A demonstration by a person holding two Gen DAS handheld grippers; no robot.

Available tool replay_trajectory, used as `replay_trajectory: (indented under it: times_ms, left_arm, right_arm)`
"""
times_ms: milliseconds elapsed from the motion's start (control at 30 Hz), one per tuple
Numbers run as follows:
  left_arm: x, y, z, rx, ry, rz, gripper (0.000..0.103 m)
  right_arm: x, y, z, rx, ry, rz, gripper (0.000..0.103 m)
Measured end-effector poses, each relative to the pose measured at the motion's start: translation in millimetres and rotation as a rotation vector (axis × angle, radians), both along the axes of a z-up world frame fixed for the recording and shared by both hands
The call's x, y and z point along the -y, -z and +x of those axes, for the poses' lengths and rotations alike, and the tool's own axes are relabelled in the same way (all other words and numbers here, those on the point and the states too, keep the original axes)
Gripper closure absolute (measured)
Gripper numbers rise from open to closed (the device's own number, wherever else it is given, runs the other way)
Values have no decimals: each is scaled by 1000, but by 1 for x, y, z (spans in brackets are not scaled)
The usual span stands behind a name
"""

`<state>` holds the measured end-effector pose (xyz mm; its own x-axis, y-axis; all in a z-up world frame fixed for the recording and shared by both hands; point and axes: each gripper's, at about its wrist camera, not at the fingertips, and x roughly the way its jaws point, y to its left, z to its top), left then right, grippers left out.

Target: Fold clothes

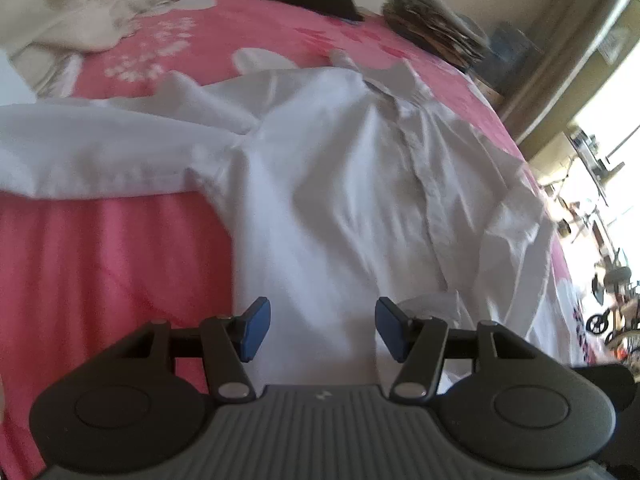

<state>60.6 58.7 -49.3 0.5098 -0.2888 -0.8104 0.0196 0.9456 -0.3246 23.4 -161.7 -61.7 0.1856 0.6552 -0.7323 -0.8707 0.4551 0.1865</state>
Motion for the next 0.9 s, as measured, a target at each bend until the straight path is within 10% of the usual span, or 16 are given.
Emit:
replay_trajectory:
  times_ms: [233, 467, 600, 900]
  left_arm:
    - [34, -1, -4, 69, 152, 98, 40]
    - [89, 8, 3, 218, 404, 329, 40]
    - [117, 19, -7, 265, 507, 511, 101]
    - [116, -11, -69, 445, 648, 687, 102]
  right_arm:
    - [29, -1, -4, -141, 118, 87, 50]
    - [119, 12, 37, -436, 625, 381, 50]
    - [159, 32, 43, -575, 824, 520, 50]
    - [175, 51, 38, -640, 905, 565, 50]
